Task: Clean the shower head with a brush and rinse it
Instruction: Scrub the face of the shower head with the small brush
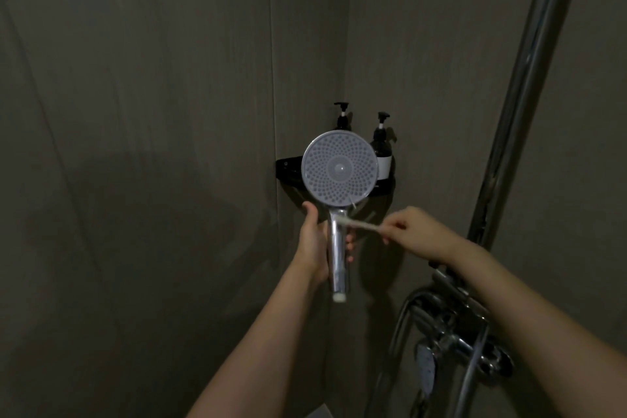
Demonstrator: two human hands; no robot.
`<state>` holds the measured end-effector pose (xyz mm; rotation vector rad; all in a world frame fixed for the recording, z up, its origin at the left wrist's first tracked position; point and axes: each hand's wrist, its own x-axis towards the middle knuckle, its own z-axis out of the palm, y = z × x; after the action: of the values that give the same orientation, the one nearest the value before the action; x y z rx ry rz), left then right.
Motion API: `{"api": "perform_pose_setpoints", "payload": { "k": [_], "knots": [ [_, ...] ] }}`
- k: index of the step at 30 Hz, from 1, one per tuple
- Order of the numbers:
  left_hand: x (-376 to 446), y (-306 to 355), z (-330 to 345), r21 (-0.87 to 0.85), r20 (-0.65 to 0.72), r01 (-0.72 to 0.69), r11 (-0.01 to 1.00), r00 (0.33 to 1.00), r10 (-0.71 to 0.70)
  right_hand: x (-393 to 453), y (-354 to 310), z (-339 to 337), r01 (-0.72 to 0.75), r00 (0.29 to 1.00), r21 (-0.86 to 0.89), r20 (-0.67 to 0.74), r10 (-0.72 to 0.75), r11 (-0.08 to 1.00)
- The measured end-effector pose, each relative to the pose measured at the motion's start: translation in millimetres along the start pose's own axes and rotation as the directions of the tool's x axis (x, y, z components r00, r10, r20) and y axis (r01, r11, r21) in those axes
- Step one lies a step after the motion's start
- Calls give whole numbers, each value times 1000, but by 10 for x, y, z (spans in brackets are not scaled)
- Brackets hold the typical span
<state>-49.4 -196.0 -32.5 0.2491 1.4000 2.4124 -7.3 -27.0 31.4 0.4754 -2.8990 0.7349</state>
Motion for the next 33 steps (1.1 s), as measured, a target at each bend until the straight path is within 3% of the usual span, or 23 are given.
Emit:
{"api": "perform_pose_setpoints", "payload": {
  "k": [2, 3, 4, 6, 8, 9, 10, 12, 14, 15, 16, 18, 20, 21, 23, 25, 27, 29, 31, 33],
  "knots": [
    [-7, 14, 25, 14, 27, 13, 1000, 1000, -13, 56, -31, 26, 8, 983, 26, -186, -3, 1000],
    [-5, 20, 28, 13, 36, 18, 1000, 999, -18, 67, -39, 52, -5, 981, 4, -194, 6, 1000],
    [-1, 26, 28, 10, 40, 22, 1000, 999, -22, 68, -28, 86, -17, 992, -28, -122, 13, 999],
    [-1, 51, 18, 9, 53, 32, 999, 998, -32, 25, 0, 161, -11, 986, -93, 165, 27, 996],
    [0, 54, 5, 9, 72, 43, 999, 996, -44, -47, 3, 179, -25, 909, -134, 409, 79, 991],
    [-3, 50, -1, 3, 80, 46, 999, 996, -46, -69, 1, 150, -28, 892, -141, 444, 88, 990],
    [-4, 39, -6, -4, 81, 48, 999, 996, -48, -68, -4, 113, -19, 908, -133, 412, 72, 991],
    [-8, 5, -12, 5, 74, 43, 999, 996, -43, -8, 0, 37, 10, 985, -85, 174, 5, 996],
    [-29, -16, 9, 14, 97, 48, 999, 994, -50, 69, -12, -5, 6, 994, -42, -106, -10, 999],
    [-29, -23, 16, 8, 109, 52, 999, 993, -53, 89, -37, -13, -4, 986, -47, -169, -4, 999],
    [-21, -28, 14, -1, 108, 50, 999, 993, -50, 90, -70, -12, -18, 991, -67, -135, 9, 998],
    [-8, -18, 7, -16, 99, 45, 999, 994, -43, 38, -86, 72, -23, 986, -130, 159, 44, 991],
    [0, -7, -6, -5, 104, 42, 999, 994, -42, -70, -54, 206, -22, 882, -203, 458, 115, 979],
    [3, -2, -11, 8, 103, 37, 999, 994, -37, -116, -13, 242, -11, 849, -231, 512, 132, 973],
    [8, 2, -16, 24, 84, 31, 999, 996, -33, -153, 64, 216, -7, 898, -157, 434, 76, 988],
    [9, -20, -17, 28, 54, 32, 999, 998, -33, -93, 136, 123, 21, 989, -7, 148, -20, 1000],
    [0, -58, 4, 19, 44, 47, 999, 998, -47, -10, 144, 63, 31, 994, 72, -110, -23, 997],
    [4, -82, 32, 9, 42, 51, 999, 998, -52, 25, 106, 95, 0, 986, 61, -166, 10, 998],
    [16, -60, 57, -33, 25, 38, 999, 999, -37, -6, 90, 168, -16, 998, -30, 56, 17, 999],
    [29, -15, 59, -60, 5, 28, 998, 1000, -28, -81, 101, 239, -7, 929, -157, 364, 65, 987]
  ]
}}
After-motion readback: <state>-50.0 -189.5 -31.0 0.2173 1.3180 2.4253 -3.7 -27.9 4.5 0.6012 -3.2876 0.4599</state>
